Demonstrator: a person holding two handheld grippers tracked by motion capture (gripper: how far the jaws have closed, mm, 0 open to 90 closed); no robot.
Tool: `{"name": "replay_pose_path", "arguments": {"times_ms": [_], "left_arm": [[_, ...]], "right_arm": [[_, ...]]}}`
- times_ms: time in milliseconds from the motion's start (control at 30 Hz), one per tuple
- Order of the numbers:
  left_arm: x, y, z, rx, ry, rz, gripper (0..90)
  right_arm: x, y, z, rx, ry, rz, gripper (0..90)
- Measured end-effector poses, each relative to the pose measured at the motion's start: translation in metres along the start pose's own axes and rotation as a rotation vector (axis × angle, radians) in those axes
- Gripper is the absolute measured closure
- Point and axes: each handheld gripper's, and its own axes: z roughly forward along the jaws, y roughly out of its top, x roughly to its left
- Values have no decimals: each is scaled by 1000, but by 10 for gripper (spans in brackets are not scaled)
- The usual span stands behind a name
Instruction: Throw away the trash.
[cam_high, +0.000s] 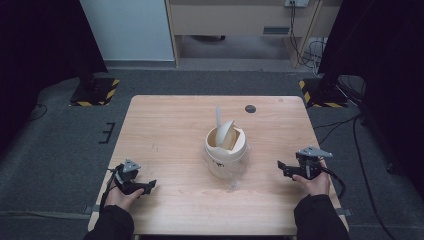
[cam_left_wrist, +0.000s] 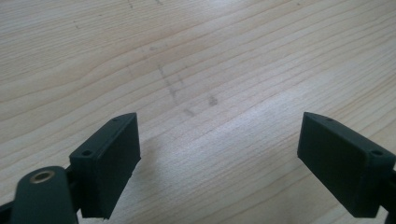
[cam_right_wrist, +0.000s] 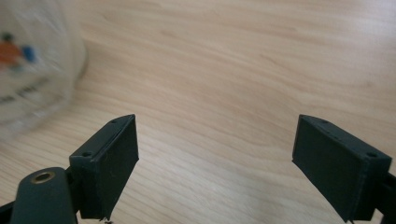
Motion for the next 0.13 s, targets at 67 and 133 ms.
{"name": "replay_pose_path", "arguments": {"times_ms": [67, 133], "left_arm": [[0, 0, 1, 1, 1, -4, 120], [1, 0, 2, 7, 2, -6, 120]], "right_arm": [[-3, -3, 2, 18, -12, 7, 143], [-5, -4, 2, 22, -13, 10, 143]]}}
